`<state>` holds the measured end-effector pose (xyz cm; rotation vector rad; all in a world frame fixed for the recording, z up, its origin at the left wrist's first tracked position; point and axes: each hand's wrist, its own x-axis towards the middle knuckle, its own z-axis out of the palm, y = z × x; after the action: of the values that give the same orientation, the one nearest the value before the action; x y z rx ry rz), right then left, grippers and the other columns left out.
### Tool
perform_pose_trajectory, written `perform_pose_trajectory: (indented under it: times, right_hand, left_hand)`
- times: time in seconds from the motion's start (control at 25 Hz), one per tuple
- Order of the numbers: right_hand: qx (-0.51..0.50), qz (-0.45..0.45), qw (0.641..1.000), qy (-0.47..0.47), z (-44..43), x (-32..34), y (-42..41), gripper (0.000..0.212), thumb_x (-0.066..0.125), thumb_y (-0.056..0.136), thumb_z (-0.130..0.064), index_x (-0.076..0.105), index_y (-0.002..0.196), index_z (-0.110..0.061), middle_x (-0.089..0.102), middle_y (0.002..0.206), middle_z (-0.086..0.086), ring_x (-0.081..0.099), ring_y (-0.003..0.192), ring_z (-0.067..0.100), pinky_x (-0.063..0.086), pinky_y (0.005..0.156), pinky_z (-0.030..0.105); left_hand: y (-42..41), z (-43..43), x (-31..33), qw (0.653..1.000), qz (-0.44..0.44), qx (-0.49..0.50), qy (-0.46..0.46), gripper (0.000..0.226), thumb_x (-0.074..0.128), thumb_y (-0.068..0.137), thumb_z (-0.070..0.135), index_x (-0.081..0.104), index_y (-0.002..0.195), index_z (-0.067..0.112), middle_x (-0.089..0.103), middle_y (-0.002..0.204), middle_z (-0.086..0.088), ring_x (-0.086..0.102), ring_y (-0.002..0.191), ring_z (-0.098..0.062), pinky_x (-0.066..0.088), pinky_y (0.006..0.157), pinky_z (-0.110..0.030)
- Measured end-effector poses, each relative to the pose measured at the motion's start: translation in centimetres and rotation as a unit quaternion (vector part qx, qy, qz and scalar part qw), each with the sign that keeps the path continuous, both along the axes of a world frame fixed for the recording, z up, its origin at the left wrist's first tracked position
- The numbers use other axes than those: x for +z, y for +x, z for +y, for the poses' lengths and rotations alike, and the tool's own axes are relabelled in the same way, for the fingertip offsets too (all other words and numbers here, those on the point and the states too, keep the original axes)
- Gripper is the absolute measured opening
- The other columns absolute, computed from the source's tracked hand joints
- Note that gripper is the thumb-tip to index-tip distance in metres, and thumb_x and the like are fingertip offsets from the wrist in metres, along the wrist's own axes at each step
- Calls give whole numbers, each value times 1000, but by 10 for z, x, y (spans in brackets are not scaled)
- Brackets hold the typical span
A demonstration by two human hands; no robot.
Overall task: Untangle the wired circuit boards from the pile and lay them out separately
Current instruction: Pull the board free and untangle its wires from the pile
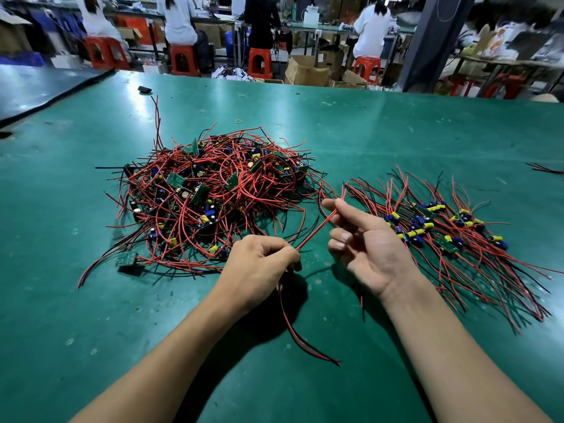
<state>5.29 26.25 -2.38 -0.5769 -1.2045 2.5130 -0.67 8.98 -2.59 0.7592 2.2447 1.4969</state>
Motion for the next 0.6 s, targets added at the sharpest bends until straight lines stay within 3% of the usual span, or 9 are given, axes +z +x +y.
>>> perform_pose_trajectory:
  times: [0.08, 0.16, 0.32, 0.48, 0.6]
  right_hand:
    - [-24, -2, 996, 86, 1, -1, 0, 23, 77, 72, -22, 78, 92, -10, 63, 69, -3, 47, 48, 6, 42, 45, 18]
    - [-44, 0, 993, 110, 0, -3, 0, 26, 78, 71, -19, 73, 94, -7, 68, 71, 1, 54, 51, 7, 48, 48, 19]
    - [-59, 23, 995, 83, -3, -3, -1, 15, 74, 80, -12, 69, 92, -5, 72, 73, 6, 63, 55, 10, 54, 54, 21]
    - [-64, 20, 995, 71, -1, -2, -1, 25, 76, 72, -23, 72, 91, -7, 69, 73, 3, 61, 57, 8, 54, 55, 20]
    - [-62, 14, 997, 38, 0, -1, -1, 15, 73, 77, -23, 74, 83, -9, 67, 70, 1, 60, 54, 7, 54, 53, 20]
  left_hand:
    - [-1, -2, 0, 998, -54, -5, 27, 29, 62, 86, 11, 70, 57, 11, 58, 50, 6, 51, 47, -7, 40, 48, -18]
    - [-2, -4, 1, 995, -87, -20, 44, 31, 62, 87, 10, 69, 57, 12, 56, 48, 7, 49, 44, -7, 38, 47, -16]
    - [-3, -4, 2, 997, -52, -63, 10, 26, 62, 88, 10, 73, 65, 9, 62, 55, 2, 52, 49, -7, 40, 52, -20]
    - [-7, -4, -2, 995, -80, -56, 27, 24, 62, 87, 13, 73, 66, 9, 61, 55, 3, 52, 46, -8, 40, 49, -18]
    - [-8, -5, -4, 993, -96, -52, 36, 24, 62, 87, 13, 73, 67, 8, 61, 54, 0, 53, 45, -10, 40, 47, -17]
